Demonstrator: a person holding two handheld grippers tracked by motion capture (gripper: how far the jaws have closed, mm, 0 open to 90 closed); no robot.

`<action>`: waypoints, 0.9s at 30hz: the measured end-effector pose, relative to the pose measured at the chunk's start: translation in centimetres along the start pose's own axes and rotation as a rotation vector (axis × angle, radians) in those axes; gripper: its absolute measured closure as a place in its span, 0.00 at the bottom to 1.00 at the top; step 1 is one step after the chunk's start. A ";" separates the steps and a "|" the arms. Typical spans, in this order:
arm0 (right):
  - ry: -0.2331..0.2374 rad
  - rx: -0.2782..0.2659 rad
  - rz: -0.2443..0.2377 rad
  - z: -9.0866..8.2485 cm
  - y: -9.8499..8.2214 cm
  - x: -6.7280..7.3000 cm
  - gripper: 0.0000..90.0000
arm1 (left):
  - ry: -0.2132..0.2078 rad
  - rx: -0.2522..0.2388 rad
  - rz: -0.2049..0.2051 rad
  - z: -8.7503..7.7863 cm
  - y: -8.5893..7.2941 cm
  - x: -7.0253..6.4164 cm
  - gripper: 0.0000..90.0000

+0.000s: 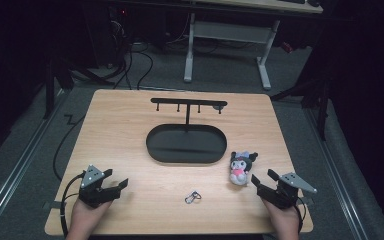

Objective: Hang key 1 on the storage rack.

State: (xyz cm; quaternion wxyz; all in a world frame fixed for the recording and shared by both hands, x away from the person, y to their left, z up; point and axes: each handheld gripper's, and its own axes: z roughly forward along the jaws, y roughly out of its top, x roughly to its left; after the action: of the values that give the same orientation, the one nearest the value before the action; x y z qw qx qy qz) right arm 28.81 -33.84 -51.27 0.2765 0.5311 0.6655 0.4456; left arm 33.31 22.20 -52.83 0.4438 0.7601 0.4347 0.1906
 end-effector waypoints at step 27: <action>0.054 0.004 -0.052 0.1 0.6 1.3 0.59 | -0.038 -0.014 0.035 0.2 0.4 -1.4 0.30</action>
State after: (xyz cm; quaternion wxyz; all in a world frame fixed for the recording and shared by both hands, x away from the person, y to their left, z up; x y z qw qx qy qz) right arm 28.79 -32.57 -50.59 0.2689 0.5019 0.6873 0.4510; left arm 32.87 20.80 -52.48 0.4538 0.7681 0.4114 0.1867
